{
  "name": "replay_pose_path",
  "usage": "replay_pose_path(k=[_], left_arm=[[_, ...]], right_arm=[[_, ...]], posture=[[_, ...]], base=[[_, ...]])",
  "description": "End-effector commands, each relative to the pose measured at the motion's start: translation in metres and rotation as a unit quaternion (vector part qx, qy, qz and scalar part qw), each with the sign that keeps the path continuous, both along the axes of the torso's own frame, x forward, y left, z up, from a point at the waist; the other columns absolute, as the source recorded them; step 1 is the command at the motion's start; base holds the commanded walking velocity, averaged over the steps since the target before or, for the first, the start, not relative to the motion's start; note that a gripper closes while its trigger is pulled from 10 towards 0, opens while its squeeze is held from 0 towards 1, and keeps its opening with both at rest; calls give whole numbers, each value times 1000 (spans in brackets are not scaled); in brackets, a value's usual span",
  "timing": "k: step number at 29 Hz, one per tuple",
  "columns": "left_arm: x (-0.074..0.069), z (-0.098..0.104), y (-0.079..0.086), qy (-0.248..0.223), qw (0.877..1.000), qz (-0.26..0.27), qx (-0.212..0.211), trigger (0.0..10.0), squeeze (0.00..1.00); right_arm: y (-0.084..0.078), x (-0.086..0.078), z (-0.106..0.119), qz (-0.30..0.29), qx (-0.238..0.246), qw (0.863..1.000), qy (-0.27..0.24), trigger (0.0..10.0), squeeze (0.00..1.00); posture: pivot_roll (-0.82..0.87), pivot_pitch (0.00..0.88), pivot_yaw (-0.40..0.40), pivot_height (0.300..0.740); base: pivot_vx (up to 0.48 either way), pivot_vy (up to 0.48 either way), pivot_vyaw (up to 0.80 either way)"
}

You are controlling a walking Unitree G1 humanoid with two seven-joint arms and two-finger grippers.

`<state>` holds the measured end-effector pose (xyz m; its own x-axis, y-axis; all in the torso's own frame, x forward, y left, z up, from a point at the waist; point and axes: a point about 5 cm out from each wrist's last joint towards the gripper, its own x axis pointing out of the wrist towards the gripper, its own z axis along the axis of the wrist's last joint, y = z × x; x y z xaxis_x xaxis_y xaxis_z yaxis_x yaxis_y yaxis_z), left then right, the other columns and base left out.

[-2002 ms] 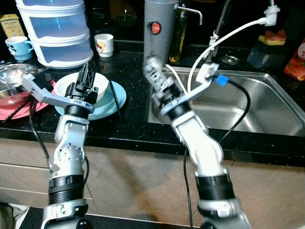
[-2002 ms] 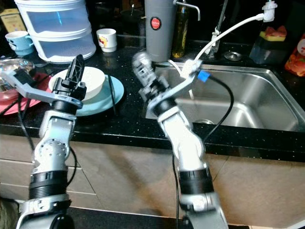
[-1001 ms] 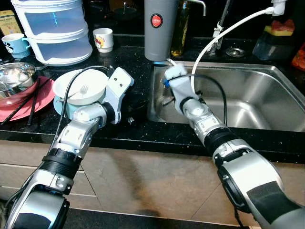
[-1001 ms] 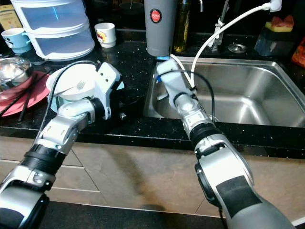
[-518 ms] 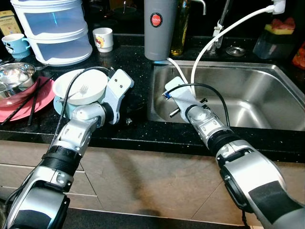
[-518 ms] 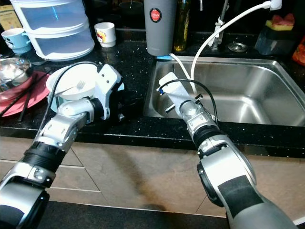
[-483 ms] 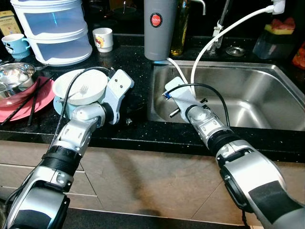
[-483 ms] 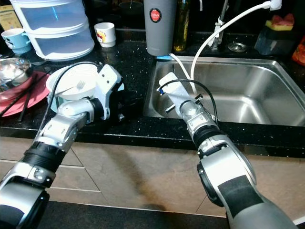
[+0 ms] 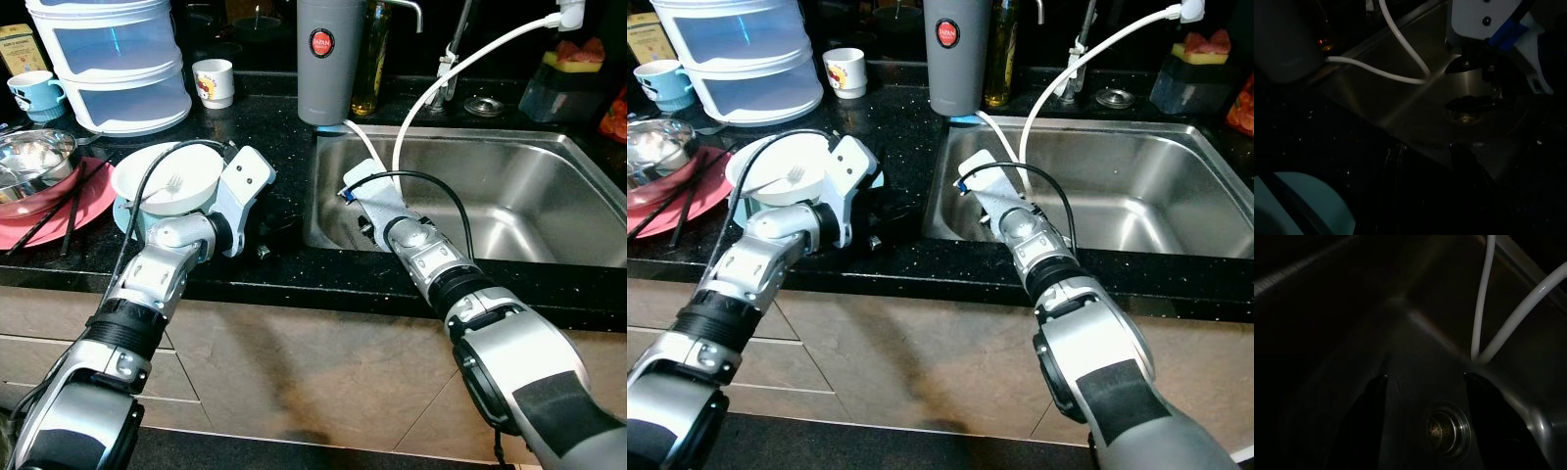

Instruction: Kitchen organization

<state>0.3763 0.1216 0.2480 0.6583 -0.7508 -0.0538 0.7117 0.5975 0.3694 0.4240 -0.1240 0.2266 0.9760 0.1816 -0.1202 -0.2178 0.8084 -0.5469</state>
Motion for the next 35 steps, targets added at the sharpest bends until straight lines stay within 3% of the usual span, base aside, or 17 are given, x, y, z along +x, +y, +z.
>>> replay_pose_path(k=[1,2,3,6,9,11,13,14,16,17,18,19,20,21,27,35], left_arm=[[2,5,1,-13,1000,5,-2,10000,0],[3,13,2,-35,999,18,-17,10000,0],[6,30,6,-76,995,48,-52,10000,0],[8,58,13,-139,979,101,-112,10000,0],[7,74,20,-174,965,151,-123,10000,0],[15,61,32,-120,957,241,-106,10000,0],[17,53,36,-94,954,265,-105,10000,0],[17,41,38,-72,952,280,-101,10000,0],[17,41,38,-72,952,280,-101,10000,0],[17,32,38,-57,952,284,-97,10000,0],[16,26,35,-47,954,276,-110,10000,596],[16,21,31,-40,955,270,-117,10000,1000],[16,20,29,-36,955,266,-123,10000,1000],[15,19,26,-32,956,262,-128,10000,1000],[15,13,14,-6,959,249,-137,10000,1000],[20,2,5,36,953,266,-141,10000,1000]], right_arm=[[-1,1,3,-7,0,1000,0,10000,63],[-1,1,7,-7,11,1000,-9,10000,0],[1,2,17,-7,37,999,-30,10000,0],[2,3,38,-7,109,990,-83,10000,0],[4,2,53,7,195,974,-119,10000,0],[13,1,57,46,247,961,-116,10000,0],[15,0,58,58,260,957,-117,10000,0],[20,-2,60,83,287,946,-124,10000,0],[20,-2,60,83,287,946,-124,10000,0],[24,-4,62,105,309,936,-130,10000,0],[27,-7,63,130,318,928,-143,10000,0],[28,-10,63,152,320,922,-156,10000,27],[28,-12,63,164,317,920,-164,10000,27],[27,-13,62,171,318,917,-171,10000,122],[15,-20,55,179,359,896,-193,10000,0],[13,-33,44,207,381,876,-209,10000,0]], posture=[[140,100,52,740],[140,99,52,740],[141,98,53,740],[144,95,51,740],[149,93,55,740],[150,92,58,740],[150,92,58,740],[153,88,53,740],[153,88,53,740],[151,90,50,740],[149,87,45,740],[149,86,45,740],[147,86,46,740],[146,86,46,740],[134,76,52,740],[128,62,56,740]], base=[[0,0,0],[0,0,0],[0,0,0],[0,0,0],[0,0,0],[0,0,0],[0,0,0],[0,0,0],[0,0,0],[0,0,0],[0,0,0],[0,0,0],[0,0,0],[0,0,0],[0,0,0],[0,0,0]])
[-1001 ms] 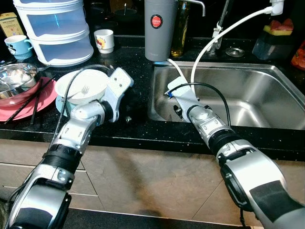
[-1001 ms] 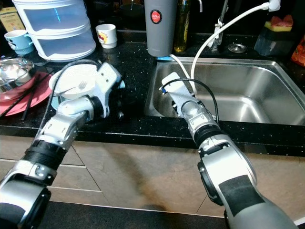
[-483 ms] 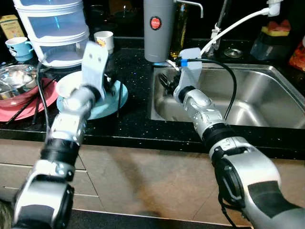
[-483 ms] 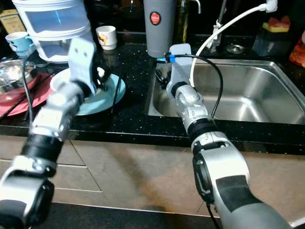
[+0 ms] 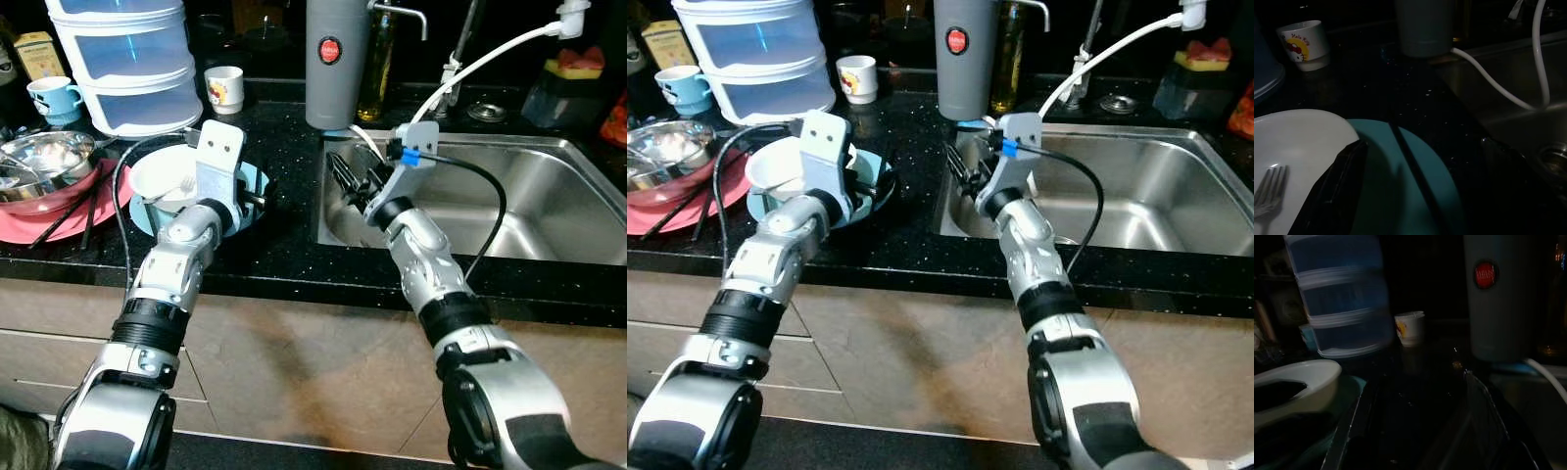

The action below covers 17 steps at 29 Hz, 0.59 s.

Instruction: Kitchen organization

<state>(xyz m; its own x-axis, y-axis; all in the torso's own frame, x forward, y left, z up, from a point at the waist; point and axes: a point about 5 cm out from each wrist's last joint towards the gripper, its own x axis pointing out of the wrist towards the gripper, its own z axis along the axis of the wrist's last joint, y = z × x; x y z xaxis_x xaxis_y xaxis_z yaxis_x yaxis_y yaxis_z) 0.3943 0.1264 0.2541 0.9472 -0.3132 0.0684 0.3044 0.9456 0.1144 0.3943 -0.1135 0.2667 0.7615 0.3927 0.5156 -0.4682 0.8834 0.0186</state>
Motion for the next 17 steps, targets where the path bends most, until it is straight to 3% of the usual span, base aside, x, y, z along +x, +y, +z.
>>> replay_pose_path(k=[1,7,8,9,10,14,16,17], left_arm=[[2,-4,-1,15,1000,4,-1,10000,1000],[8,-10,1,45,999,26,1,10000,1000],[9,-13,2,57,998,33,-2,10000,820],[9,-15,2,63,997,36,0,10000,710],[9,-15,2,63,997,36,0,10000,710],[11,-20,2,88,995,42,2,10000,502],[11,-21,2,95,995,39,3,10000,475],[12,-23,1,104,994,36,3,10000,341]], right_arm=[[2,-5,4,17,8,1000,-20,10000,0],[5,-13,-1,41,5,999,-25,10000,0],[5,-14,-3,44,3,999,-23,10000,0],[5,-15,-4,45,2,999,-22,10000,0],[5,-15,-4,45,2,999,-22,10000,0],[3,-18,-6,49,1,999,-20,10000,0],[2,-18,-6,50,0,999,-20,10000,0],[2,-19,-6,51,-1,999,-19,10000,0]], posture=[[128,62,56,740],[124,53,58,740],[123,53,59,740],[123,52,60,740],[123,52,60,740],[124,53,59,740],[124,53,59,740],[125,56,59,740]], base=[[0,0,0],[0,0,0],[0,0,0],[0,0,0],[0,0,0],[0,0,0],[0,0,0],[0,0,0]])
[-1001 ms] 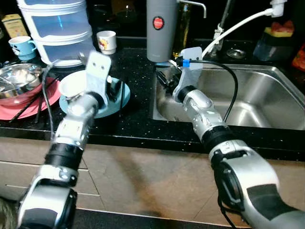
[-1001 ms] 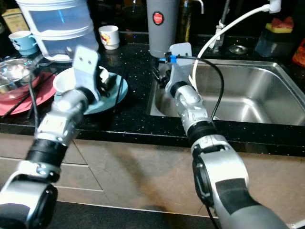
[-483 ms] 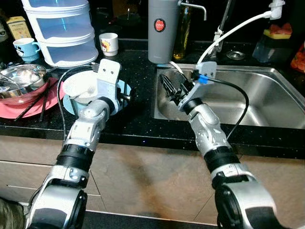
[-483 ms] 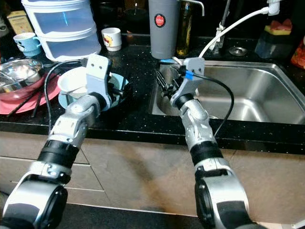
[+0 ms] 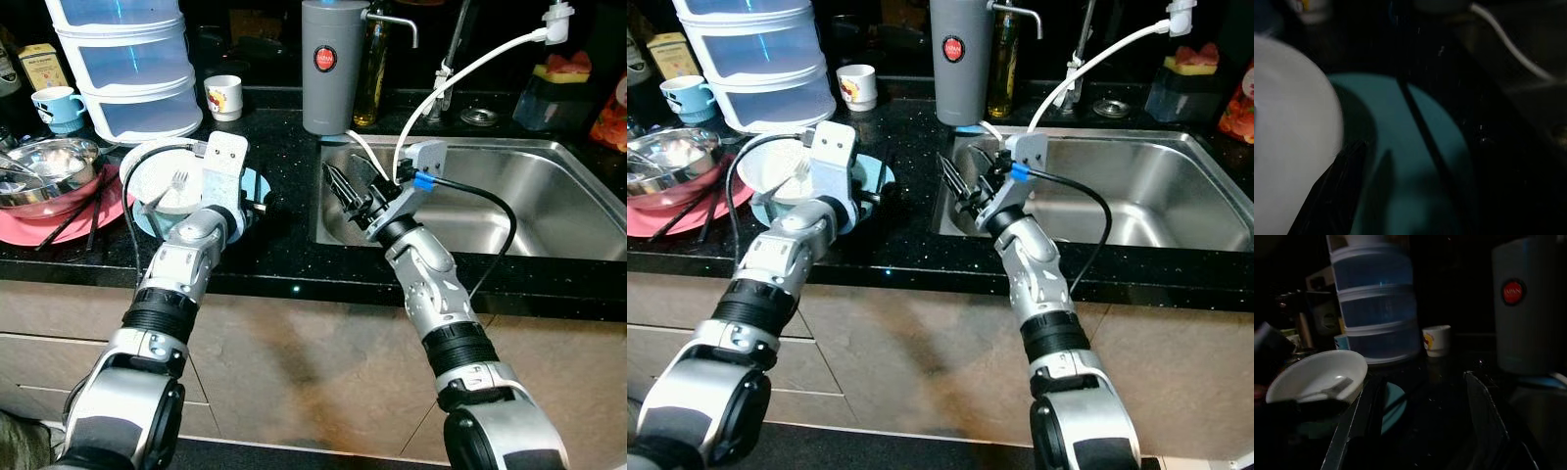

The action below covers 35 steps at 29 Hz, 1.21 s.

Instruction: Kitchen organization

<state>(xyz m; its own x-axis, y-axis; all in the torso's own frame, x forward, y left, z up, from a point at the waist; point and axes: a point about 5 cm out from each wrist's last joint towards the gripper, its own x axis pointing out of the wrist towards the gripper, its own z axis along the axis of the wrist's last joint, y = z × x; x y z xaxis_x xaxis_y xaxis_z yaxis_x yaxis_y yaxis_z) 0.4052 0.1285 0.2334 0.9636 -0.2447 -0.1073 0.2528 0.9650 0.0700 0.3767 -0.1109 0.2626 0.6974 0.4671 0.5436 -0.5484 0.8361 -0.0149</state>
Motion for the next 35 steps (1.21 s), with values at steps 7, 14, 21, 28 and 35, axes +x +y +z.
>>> replay_pose_path(k=[7,14,21,28,35], left_arm=[[2,-4,-6,30,999,-35,-10,10000,0],[2,-6,-4,66,997,-36,-28,10000,0],[2,-11,-2,109,993,-31,-37,10000,0],[3,-8,0,109,993,-30,-40,10000,0],[6,43,2,-81,993,-11,80,10000,0]], right_arm=[[-1,-4,0,9,-2,1000,3,10000,0],[-1,-4,2,12,-7,1000,5,10000,0],[0,-4,0,17,-11,1000,10,10000,0],[0,-4,1,20,-12,1000,9,10000,0],[-1,-3,6,21,-10,1000,3,10000,0]], posture=[[125,61,59,740],[128,65,61,740],[131,66,61,740],[132,66,61,740],[133,69,57,740]], base=[[0,0,0],[0,0,0],[0,0,0],[0,0,0],[0,0,0]])
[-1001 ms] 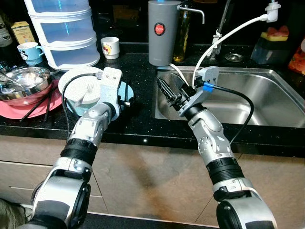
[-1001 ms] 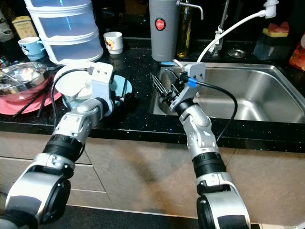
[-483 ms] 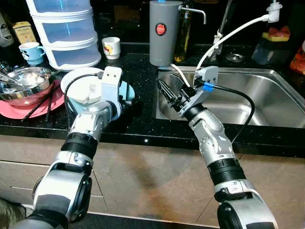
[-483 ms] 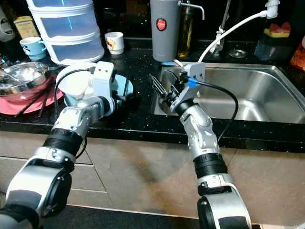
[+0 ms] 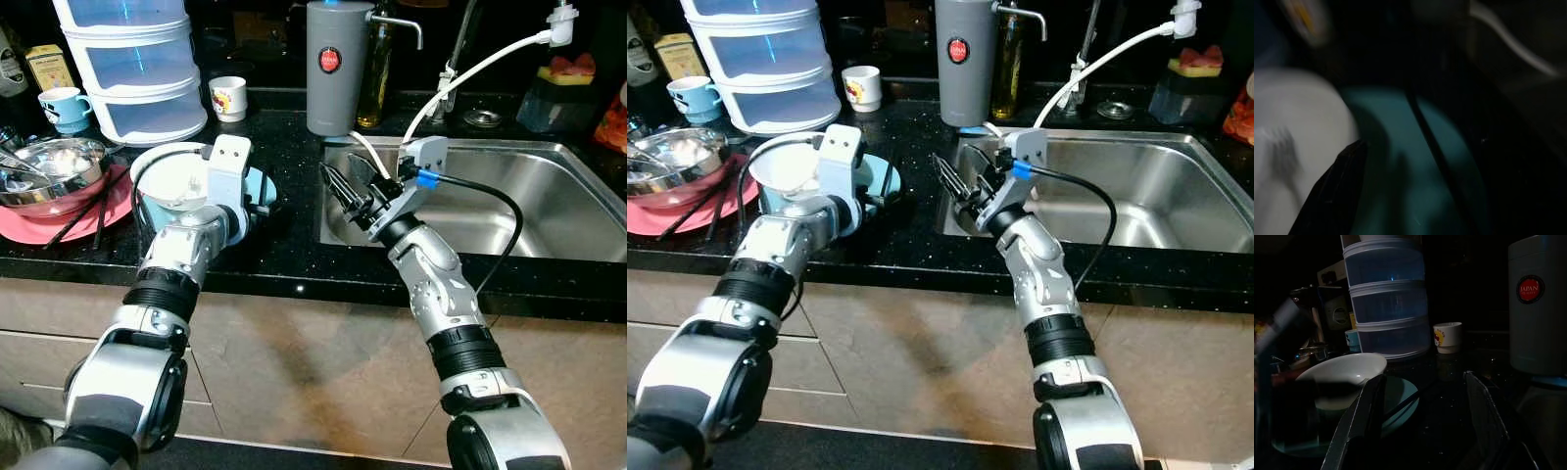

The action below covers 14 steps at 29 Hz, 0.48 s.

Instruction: Kitchen organization

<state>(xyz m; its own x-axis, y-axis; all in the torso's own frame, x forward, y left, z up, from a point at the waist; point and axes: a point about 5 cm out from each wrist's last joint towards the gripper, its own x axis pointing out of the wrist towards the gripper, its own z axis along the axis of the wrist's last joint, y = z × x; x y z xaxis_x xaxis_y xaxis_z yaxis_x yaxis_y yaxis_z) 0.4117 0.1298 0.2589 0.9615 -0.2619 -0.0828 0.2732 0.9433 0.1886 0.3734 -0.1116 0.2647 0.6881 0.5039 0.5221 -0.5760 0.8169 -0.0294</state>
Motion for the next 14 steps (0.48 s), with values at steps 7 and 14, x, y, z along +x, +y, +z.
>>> replay_pose_path(k=[7,14], left_arm=[[-18,53,-18,-161,984,-69,-28,10000,0],[-31,59,-9,-166,984,10,65,10000,0]], right_arm=[[1,0,7,7,4,1000,-7,10000,0],[4,-1,7,13,5,1000,-8,10000,0]], posture=[[134,70,53,740],[139,69,53,740]], base=[[0,0,0],[0,0,0]])
